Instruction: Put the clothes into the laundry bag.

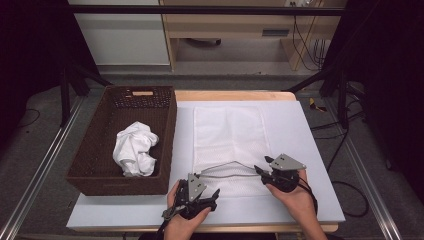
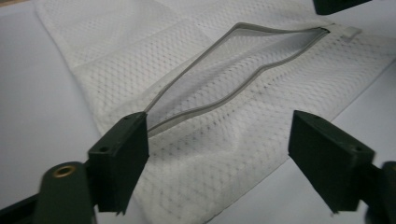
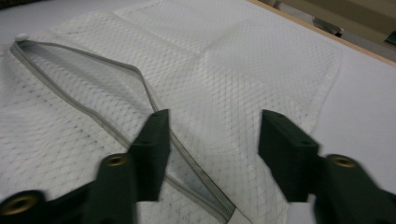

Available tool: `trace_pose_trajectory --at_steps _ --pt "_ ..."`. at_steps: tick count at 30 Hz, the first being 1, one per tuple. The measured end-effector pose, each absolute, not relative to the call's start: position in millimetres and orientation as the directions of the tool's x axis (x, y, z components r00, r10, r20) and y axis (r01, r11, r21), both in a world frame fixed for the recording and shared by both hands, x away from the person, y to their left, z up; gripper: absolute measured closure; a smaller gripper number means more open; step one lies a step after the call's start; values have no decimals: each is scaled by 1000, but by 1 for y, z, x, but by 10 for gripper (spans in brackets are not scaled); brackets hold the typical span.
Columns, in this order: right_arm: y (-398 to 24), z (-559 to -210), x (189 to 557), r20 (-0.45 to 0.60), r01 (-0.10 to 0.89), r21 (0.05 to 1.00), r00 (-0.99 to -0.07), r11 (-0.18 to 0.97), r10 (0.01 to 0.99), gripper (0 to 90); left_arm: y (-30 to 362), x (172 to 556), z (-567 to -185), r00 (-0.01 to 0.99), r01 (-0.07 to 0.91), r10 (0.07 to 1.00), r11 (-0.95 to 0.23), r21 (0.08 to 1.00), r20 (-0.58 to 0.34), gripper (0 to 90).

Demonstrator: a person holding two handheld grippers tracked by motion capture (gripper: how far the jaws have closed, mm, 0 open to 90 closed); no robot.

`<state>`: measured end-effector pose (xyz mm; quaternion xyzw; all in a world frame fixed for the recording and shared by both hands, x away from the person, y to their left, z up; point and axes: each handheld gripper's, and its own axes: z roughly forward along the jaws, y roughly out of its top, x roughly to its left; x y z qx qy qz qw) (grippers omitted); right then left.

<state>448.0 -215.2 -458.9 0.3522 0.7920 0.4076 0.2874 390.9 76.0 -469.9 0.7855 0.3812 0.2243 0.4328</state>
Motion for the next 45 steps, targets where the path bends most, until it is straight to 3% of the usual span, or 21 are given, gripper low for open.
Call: trace_pose_trajectory --at_steps 3,4,5,8,11,12,16,19,24,29,37,45 --pt "-210 -458 449 -188 323 841 -577 434 795 285 75 391 -469 616 403 788 -334 852 17 138" --pt "-210 -458 449 -188 323 841 -577 434 795 285 75 391 -469 616 403 788 -334 852 17 123" --pt "-207 -457 450 -194 315 845 -570 431 798 199 75 392 -468 617 405 787 -327 854 9 112" --pt "-202 -451 457 -185 297 853 -595 428 782 158 74 393 -465 626 387 779 -322 864 9 93" --pt "-195 -447 465 -189 299 842 -616 449 765 201 75 394 -465 632 385 775 -309 870 -5 80" --pt "-188 -443 472 -205 296 822 -644 487 737 286 76 394 -465 631 384 776 -306 871 -5 76" --pt "-180 -446 475 -207 295 808 -669 511 713 357 80 395 -466 624 385 781 -300 873 -7 76" --pt "-177 -461 466 -205 286 802 -693 524 691 476 82 394 -466 612 382 791 -301 874 5 76" --pt "-172 -462 460 -208 271 799 -714 538 668 518 83 390 -467 610 371 792 -320 872 31 76" --pt "-181 -460 457 -223 265 802 -698 535 681 615 84 393 -469 609 381 793 -321 867 26 76" --pt "-193 -462 461 -177 292 811 -704 507 688 669 84 393 -470 604 390 797 -315 865 17 76" --pt "-191 -465 461 -179 277 816 -713 507 678 637 85 393 -472 599 394 801 -324 860 27 77"
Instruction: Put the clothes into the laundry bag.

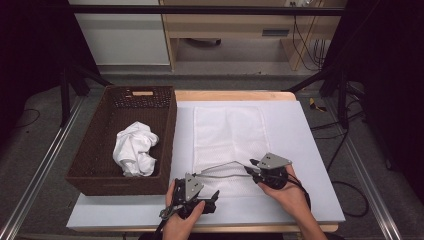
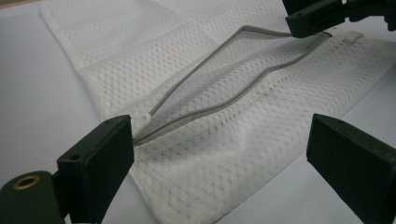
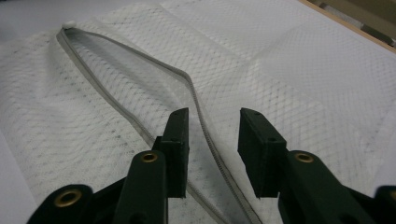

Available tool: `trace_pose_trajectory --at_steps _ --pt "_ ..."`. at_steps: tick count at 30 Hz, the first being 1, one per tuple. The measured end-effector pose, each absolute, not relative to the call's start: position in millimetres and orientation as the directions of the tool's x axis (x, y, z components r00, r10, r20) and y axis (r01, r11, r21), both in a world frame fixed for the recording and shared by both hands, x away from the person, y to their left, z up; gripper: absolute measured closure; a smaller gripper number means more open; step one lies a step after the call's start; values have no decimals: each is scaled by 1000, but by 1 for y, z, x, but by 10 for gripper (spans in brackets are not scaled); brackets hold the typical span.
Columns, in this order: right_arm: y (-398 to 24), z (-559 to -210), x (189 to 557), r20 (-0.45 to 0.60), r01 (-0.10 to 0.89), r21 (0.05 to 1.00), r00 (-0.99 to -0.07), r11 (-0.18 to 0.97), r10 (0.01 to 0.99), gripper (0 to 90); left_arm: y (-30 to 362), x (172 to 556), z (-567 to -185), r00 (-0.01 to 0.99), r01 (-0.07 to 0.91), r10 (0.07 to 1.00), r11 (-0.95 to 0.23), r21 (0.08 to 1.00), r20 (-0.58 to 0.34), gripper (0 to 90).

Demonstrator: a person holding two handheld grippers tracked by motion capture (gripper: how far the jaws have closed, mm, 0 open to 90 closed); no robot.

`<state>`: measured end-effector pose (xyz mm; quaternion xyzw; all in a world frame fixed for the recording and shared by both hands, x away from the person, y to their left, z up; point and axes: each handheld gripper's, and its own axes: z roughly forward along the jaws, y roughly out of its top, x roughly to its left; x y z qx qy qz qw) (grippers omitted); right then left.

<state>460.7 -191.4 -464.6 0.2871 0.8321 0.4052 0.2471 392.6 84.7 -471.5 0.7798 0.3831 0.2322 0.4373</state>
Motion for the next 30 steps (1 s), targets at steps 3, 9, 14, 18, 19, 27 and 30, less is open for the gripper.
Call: trace_pose_trajectory --at_steps 3,9,14,18,19,27,30 --pt "-187 -467 460 -207 264 808 -709 526 674 585 86 392 -471 594 392 804 -325 861 33 77" --pt "-180 -473 470 -226 278 789 -699 548 679 546 87 393 -470 590 390 806 -332 859 43 77" --pt "-172 -478 476 -233 277 771 -715 573 659 567 88 394 -471 587 398 809 -329 857 38 77" --pt "-167 -481 478 -255 282 745 -717 605 649 677 90 395 -470 584 400 811 -328 856 37 78" --pt "-166 -482 477 -260 280 739 -721 612 643 707 90 395 -470 578 402 815 -318 858 31 79" --pt "-161 -481 470 -317 239 728 -713 643 625 829 85 390 -470 584 395 810 -340 853 52 84" --pt "-161 -481 471 -319 240 730 -708 640 629 863 84 389 -469 589 394 807 -338 855 48 84"
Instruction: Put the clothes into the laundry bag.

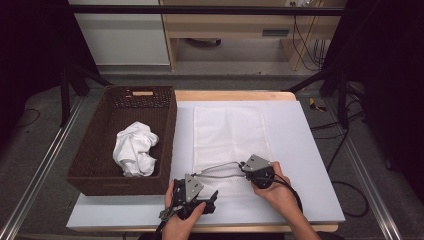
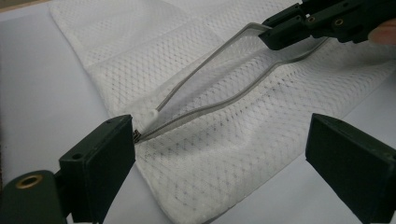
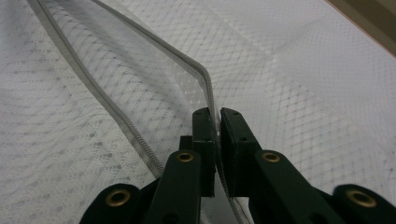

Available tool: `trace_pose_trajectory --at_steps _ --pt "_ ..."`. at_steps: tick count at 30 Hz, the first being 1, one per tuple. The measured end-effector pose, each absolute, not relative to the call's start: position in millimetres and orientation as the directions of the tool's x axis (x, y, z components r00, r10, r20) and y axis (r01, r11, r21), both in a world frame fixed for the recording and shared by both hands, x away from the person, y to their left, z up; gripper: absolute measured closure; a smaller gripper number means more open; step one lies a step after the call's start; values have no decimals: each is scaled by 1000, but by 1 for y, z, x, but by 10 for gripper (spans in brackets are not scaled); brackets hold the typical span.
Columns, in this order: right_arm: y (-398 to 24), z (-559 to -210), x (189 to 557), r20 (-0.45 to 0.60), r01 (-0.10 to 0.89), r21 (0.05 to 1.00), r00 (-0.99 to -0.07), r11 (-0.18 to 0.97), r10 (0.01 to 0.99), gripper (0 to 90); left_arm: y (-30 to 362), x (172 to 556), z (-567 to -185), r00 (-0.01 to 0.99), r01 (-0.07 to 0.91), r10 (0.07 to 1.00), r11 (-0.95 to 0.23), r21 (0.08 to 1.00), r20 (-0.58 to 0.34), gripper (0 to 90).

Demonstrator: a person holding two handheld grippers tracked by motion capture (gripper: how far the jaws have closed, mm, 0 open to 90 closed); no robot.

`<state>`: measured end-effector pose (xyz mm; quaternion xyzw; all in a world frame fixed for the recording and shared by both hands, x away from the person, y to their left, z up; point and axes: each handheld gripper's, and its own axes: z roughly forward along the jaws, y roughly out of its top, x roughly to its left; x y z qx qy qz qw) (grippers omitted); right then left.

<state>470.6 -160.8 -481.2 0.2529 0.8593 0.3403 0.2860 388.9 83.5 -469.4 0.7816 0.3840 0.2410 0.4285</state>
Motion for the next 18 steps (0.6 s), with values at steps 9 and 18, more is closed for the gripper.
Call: trace_pose_trajectory --at_steps 9,18 --pt "-162 -475 470 -324 219 762 -686 609 652 891 83 388 -469 588 394 808 -339 854 50 84" --pt "-162 -467 466 -343 172 797 -660 579 668 893 81 388 -469 593 392 804 -342 854 50 84"
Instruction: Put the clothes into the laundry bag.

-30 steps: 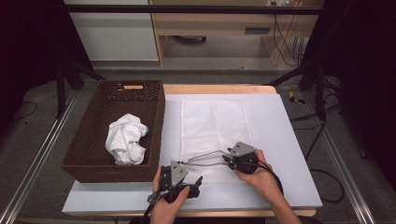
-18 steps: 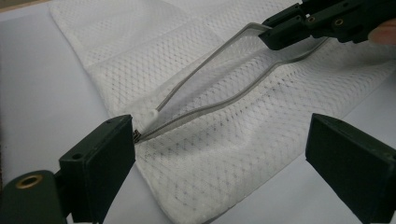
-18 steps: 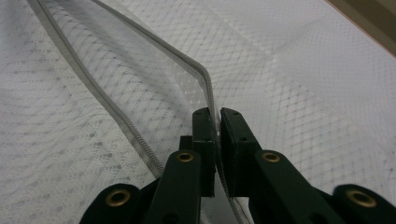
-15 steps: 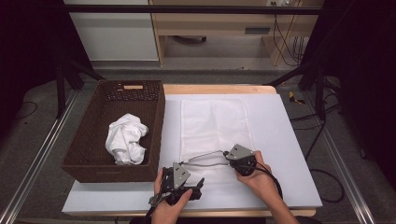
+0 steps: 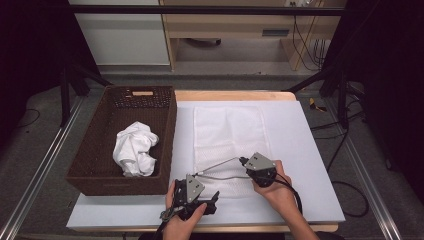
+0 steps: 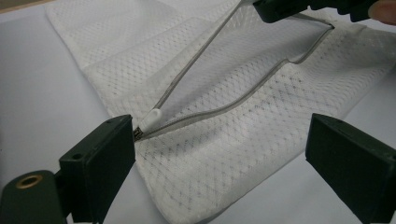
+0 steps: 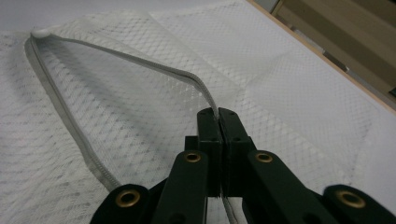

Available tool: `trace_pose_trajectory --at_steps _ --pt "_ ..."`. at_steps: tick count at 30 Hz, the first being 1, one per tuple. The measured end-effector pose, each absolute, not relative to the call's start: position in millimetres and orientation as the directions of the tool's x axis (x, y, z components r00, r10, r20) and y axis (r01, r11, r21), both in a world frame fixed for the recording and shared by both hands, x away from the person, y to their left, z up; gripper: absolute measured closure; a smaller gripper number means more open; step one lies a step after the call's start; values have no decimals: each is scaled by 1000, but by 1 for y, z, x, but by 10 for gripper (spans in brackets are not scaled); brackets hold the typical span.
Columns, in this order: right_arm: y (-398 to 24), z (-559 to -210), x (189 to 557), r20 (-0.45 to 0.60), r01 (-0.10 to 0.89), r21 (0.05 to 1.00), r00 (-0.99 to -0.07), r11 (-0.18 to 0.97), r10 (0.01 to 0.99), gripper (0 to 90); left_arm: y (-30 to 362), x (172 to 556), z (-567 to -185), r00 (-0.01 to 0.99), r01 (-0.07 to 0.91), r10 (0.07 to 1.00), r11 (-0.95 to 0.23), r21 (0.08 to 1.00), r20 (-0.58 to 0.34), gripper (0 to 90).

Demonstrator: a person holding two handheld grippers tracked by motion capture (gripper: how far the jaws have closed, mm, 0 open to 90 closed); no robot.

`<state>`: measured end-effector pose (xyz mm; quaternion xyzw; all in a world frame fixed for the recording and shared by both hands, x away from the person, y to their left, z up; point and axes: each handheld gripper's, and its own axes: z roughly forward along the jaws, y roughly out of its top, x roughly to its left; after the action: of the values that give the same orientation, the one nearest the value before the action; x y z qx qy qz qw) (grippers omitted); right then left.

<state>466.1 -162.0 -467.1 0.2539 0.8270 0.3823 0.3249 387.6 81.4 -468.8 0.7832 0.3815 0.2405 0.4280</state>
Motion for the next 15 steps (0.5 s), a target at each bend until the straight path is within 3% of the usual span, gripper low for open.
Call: trace_pose_trajectory --at_steps 15 --pt "-161 -458 460 -361 108 831 -643 546 676 894 81 388 -469 595 393 802 -352 849 57 84"
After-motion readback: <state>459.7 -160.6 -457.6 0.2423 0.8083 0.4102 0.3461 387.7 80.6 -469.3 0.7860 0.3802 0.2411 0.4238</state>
